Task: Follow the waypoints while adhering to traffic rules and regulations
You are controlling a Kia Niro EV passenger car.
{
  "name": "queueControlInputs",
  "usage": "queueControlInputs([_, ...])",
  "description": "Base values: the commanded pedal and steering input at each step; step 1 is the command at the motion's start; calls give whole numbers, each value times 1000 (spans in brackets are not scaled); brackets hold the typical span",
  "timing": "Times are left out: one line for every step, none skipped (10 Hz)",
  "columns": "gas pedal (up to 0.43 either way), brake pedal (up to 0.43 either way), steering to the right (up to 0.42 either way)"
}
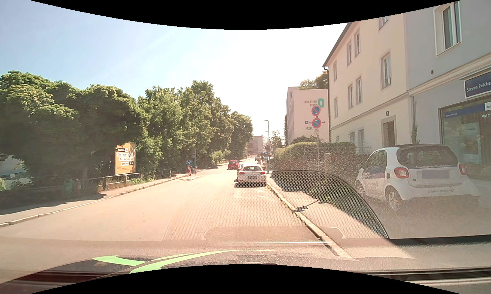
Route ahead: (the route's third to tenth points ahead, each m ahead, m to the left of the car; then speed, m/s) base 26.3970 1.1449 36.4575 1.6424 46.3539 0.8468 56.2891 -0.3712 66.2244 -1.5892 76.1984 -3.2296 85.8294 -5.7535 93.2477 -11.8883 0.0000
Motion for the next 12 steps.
queueControlInputs([0, 299, -17])
queueControlInputs([0, 256, -17])
queueControlInputs([0, 232, -17])
queueControlInputs([0, 201, -17])
queueControlInputs([0, 177, -17])
queueControlInputs([0, 165, -18])
queueControlInputs([0, 152, -18])
queueControlInputs([0, 146, -18])
queueControlInputs([0, 134, -18])
queueControlInputs([0, 122, -18])
queueControlInputs([0, 85, -18])
queueControlInputs([0, 79, -18])
